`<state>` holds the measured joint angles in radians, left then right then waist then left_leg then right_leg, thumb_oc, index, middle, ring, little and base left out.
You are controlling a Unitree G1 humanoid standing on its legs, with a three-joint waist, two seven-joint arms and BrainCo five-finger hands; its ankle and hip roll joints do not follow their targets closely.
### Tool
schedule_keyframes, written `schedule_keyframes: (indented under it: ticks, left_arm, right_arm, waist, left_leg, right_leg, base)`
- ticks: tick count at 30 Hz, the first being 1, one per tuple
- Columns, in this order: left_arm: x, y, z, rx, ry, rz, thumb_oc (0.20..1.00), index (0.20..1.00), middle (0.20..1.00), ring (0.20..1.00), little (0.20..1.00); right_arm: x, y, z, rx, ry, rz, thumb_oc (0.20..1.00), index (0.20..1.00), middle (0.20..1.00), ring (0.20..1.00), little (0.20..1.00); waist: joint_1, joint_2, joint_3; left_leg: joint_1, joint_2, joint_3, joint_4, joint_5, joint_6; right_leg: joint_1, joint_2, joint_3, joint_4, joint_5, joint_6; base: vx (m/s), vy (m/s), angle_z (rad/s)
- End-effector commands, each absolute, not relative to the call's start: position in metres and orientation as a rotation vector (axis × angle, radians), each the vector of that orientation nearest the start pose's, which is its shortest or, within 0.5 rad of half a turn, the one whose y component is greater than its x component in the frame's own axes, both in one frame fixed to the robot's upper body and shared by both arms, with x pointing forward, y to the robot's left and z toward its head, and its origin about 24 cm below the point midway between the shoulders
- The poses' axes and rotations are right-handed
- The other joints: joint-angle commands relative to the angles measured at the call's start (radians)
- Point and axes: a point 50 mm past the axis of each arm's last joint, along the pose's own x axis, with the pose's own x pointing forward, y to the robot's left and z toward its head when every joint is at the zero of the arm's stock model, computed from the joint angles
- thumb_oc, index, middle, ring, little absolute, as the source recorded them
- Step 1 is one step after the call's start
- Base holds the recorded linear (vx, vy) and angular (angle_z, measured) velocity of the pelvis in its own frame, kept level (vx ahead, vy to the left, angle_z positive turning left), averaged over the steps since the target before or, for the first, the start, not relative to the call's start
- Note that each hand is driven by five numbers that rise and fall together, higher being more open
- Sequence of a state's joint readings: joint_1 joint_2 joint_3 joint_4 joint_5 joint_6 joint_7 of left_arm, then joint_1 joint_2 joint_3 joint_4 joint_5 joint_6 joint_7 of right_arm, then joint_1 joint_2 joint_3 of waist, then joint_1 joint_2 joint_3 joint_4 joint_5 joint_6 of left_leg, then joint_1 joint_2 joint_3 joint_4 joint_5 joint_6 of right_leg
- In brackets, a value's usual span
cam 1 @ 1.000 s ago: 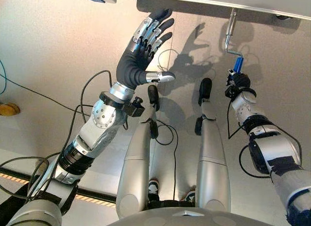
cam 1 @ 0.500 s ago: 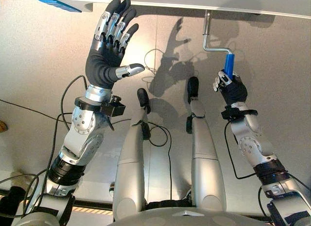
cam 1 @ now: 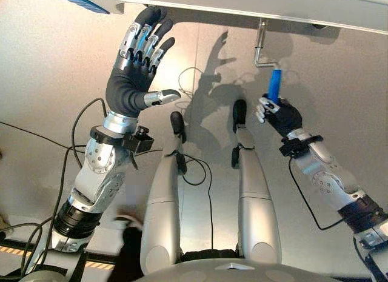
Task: Raise the hospital bed
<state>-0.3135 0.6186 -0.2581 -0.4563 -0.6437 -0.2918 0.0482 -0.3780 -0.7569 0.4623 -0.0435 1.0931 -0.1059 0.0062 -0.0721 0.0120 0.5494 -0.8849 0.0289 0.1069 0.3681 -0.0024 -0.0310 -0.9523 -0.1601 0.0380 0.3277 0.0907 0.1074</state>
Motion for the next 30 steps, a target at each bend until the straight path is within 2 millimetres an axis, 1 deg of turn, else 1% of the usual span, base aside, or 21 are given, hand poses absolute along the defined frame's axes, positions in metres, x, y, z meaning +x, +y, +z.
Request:
schedule_keyframes:
  ticks: [1,2,3,4,6,11,12,13,15,17,19,22,24,26,27,30]
  left_arm:
    - [0.221,0.136,0.241,-0.107,-0.902,-0.568,1.000,1.000,1.000,1.000,1.000]
    - [0.222,0.136,0.240,-0.113,-0.897,-0.565,1.000,1.000,1.000,1.000,1.000]
    - [0.222,0.136,0.240,-0.113,-0.897,-0.564,1.000,1.000,1.000,1.000,1.000]
    - [0.224,0.134,0.238,-0.126,-0.885,-0.559,1.000,1.000,1.000,1.000,1.000]
    - [0.225,0.133,0.238,-0.143,-0.883,-0.558,1.000,1.000,1.000,1.000,1.000]
    - [0.226,0.128,0.236,-0.186,-0.873,-0.570,1.000,1.000,1.000,1.000,1.000]
    - [0.226,0.128,0.236,-0.186,-0.874,-0.569,1.000,1.000,1.000,1.000,1.000]
    - [0.225,0.124,0.236,-0.201,-0.872,-0.585,1.000,1.000,1.000,1.000,1.000]
    - [0.225,0.122,0.236,-0.209,-0.873,-0.590,1.000,1.000,1.000,1.000,1.000]
    - [0.225,0.120,0.237,-0.222,-0.872,-0.600,1.000,1.000,1.000,1.000,1.000]
    - [0.225,0.117,0.237,-0.232,-0.871,-0.613,1.000,1.000,1.000,1.000,1.000]
    - [0.225,0.112,0.238,-0.257,-0.869,-0.634,1.000,1.000,1.000,1.000,1.000]
    - [0.225,0.110,0.239,-0.274,-0.867,-0.645,1.000,1.000,1.000,1.000,1.000]
    - [0.226,0.107,0.238,-0.285,-0.862,-0.653,1.000,1.000,1.000,1.000,1.000]
    - [0.226,0.106,0.238,-0.285,-0.857,-0.654,1.000,1.000,1.000,1.000,1.000]
    - [0.226,0.103,0.239,-0.287,-0.864,-0.660,1.000,1.000,1.000,1.000,1.000]
  right_arm:
    - [0.264,-0.099,0.239,0.305,-0.564,0.949,0.200,0.200,0.200,0.200,0.200]
    - [0.266,-0.092,0.240,0.302,-0.557,0.969,0.200,0.200,0.200,0.200,0.200]
    - [0.266,-0.092,0.240,0.302,-0.557,0.969,0.200,0.200,0.200,0.200,0.200]
    - [0.271,-0.079,0.245,0.294,-0.559,0.990,0.200,0.200,0.200,0.200,0.200]
    - [0.280,-0.065,0.252,0.272,-0.559,0.991,0.200,0.200,0.200,0.200,0.200]
    - [0.294,-0.040,0.265,0.270,-0.563,0.977,0.200,0.200,0.200,0.200,0.200]
    - [0.294,-0.040,0.265,0.270,-0.563,0.978,0.200,0.200,0.200,0.200,0.200]
    - [0.302,-0.032,0.270,0.254,-0.561,0.951,0.200,0.200,0.200,0.200,0.200]
    - [0.311,-0.026,0.273,0.262,-0.556,0.909,0.200,0.200,0.200,0.200,0.200]
    - [0.324,-0.020,0.272,0.267,-0.527,0.860,0.200,0.200,0.200,0.200,0.200]
    - [0.339,-0.017,0.266,0.249,-0.484,0.781,0.200,0.200,0.200,0.200,0.200]
    - [0.365,-0.020,0.254,0.216,-0.403,0.634,0.200,0.200,0.200,0.200,0.200]
    - [0.380,-0.026,0.243,0.174,-0.339,0.549,0.200,0.200,0.200,0.200,0.200]
    - [0.389,-0.032,0.233,0.103,-0.291,0.491,0.200,0.200,0.200,0.200,0.200]
    - [0.396,-0.039,0.225,0.075,-0.257,0.438,0.200,0.200,0.200,0.200,0.200]
    - [0.406,-0.053,0.209,0.061,-0.190,0.349,0.200,0.200,0.200,0.200,0.200]
  waist:
    - [0.022,-0.013,-0.029]
    - [0.027,-0.011,-0.029]
    - [0.026,-0.011,-0.029]
    - [0.037,-0.005,-0.029]
    - [0.049,0.003,-0.029]
    - [0.071,0.012,-0.029]
    - [0.071,0.012,-0.029]
    - [0.081,0.017,-0.029]
    - [0.087,0.019,-0.029]
    - [0.095,0.024,-0.029]
    - [0.103,0.029,-0.029]
    - [0.113,0.039,-0.029]
    - [0.119,0.047,-0.029]
    - [0.123,0.053,-0.029]
    - [0.125,0.056,-0.029]
    - [0.129,0.064,-0.029]
  left_leg:
    - [0.043,-0.015,-0.056,-0.043,0.005,-0.008]
    - [0.043,-0.016,-0.057,-0.045,0.006,-0.008]
    - [0.043,-0.017,-0.057,-0.045,0.006,-0.008]
    - [0.042,-0.018,-0.059,-0.046,0.006,-0.007]
    - [0.039,-0.020,-0.061,-0.045,0.006,-0.006]
    - [0.035,-0.024,-0.064,-0.041,0.003,-0.004]
    - [0.034,-0.024,-0.064,-0.041,0.003,-0.004]
    - [0.033,-0.025,-0.065,-0.037,0.001,-0.003]
    - [0.034,-0.026,-0.066,-0.038,0.000,-0.002]
    - [0.034,-0.028,-0.068,-0.037,-0.002,-0.001]
    - [0.036,-0.029,-0.067,-0.037,-0.004,0.001]
    - [0.032,-0.032,-0.067,-0.029,-0.007,0.002]
    - [0.029,-0.034,-0.069,-0.027,-0.008,0.002]
    - [0.027,-0.035,-0.071,-0.024,-0.009,0.003]
    - [0.026,-0.038,-0.072,-0.024,-0.010,0.003]
    - [0.019,-0.042,-0.074,-0.020,-0.010,0.005]
  right_leg:
    - [0.073,0.026,-0.080,0.025,-0.080,0.018]
    - [0.074,0.024,-0.082,0.024,-0.081,0.017]
    - [0.074,0.024,-0.082,0.024,-0.081,0.017]
    - [0.074,0.022,-0.086,0.023,-0.081,0.016]
    - [0.073,0.020,-0.086,0.023,-0.081,0.015]
    - [0.073,0.014,-0.090,0.020,-0.080,0.015]
    - [0.072,0.014,-0.090,0.020,-0.080,0.015]
    - [0.073,0.012,-0.092,0.020,-0.081,0.015]
    - [0.075,0.011,-0.092,0.018,-0.081,0.015]
    - [0.075,0.011,-0.090,0.018,-0.080,0.015]
    - [0.075,0.011,-0.088,0.019,-0.080,0.014]
    - [0.073,0.011,-0.086,0.021,-0.081,0.014]
    - [0.072,0.010,-0.085,0.024,-0.082,0.014]
    - [0.071,0.010,-0.087,0.025,-0.083,0.014]
    - [0.070,0.010,-0.086,0.026,-0.083,0.014]
    - [0.065,0.009,-0.086,0.029,-0.086,0.013]
  base:
    - [0.00,0.000,0.00]
    - [0.00,0.000,0.00]
    - [0.00,0.000,0.00]
    - [0.00,0.000,0.00]
    - [0.01,0.018,0.01]
    - [0.00,0.006,0.00]
    - [0.00,0.000,0.00]
    - [0.02,0.031,0.01]
    - [0.02,0.037,0.00]
    - [0.02,0.033,-0.01]
    - [0.01,0.039,-0.03]
    - [0.01,0.041,-0.02]
    - [0.01,0.036,-0.02]
    - [0.00,0.015,0.01]
    - [0.00,0.000,0.00]
    - [0.00,0.007,0.01]
